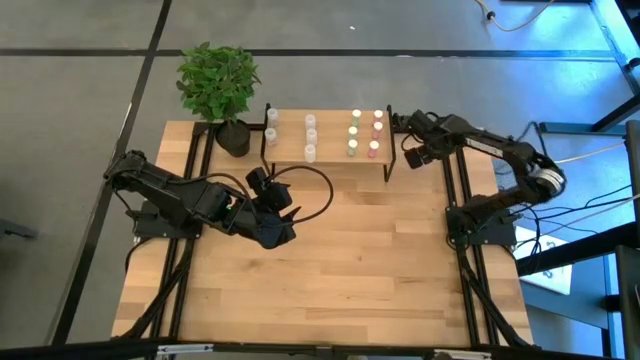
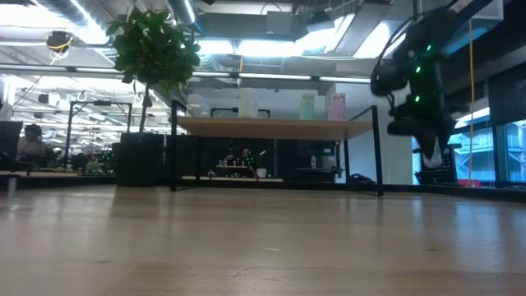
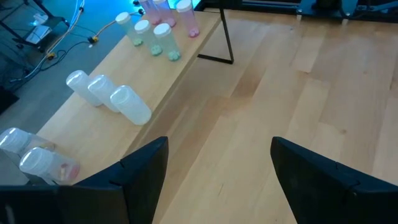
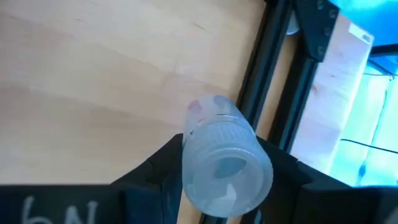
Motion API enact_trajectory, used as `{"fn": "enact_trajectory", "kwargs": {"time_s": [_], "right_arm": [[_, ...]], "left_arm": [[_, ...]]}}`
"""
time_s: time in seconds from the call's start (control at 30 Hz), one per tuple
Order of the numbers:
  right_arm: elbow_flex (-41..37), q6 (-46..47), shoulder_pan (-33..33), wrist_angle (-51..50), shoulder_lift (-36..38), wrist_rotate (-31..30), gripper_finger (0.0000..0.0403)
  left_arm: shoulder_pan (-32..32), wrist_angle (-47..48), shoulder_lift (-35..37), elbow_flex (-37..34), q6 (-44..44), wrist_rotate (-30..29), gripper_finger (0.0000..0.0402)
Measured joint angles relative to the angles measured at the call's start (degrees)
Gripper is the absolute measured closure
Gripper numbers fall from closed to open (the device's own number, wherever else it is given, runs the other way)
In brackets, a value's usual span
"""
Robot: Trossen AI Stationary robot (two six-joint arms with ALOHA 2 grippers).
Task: Pick and place medicine bottles onto shelf by color
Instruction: Put the transparent pill bottle on the shelf aligned with the other transparent pill bottles
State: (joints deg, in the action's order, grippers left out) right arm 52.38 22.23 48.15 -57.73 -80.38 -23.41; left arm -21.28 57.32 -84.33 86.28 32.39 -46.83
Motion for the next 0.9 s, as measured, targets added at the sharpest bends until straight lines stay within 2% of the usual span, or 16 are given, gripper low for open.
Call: {"fn": "enact_trajectory", "kwargs": {"time_s": [0.2,0.43,0.67,0.9], "right_arm": [[0.0,3.1,-5.0,-5.8,9.8,0.0,0.0247],[0.0,3.3,-15.9,-11.7,17.7,0.9,0.0246],[0.0,4.6,-30.1,-10.7,19.5,3.9,0.0245],[0.0,4.5,-44.3,-4.3,19.5,6.5,0.0245]], "left_arm": [[0.0,0.0,0.0,0.0,0.0,0.0,0.0124],[0.0,0.0,0.0,0.0,0.0,0.0,0.0124],[0.0,0.0,0.0,0.0,0.0,0.0,0.0124],[0.0,-0.1,0.0,0.0,0.0,0.0,0.0124]]}}
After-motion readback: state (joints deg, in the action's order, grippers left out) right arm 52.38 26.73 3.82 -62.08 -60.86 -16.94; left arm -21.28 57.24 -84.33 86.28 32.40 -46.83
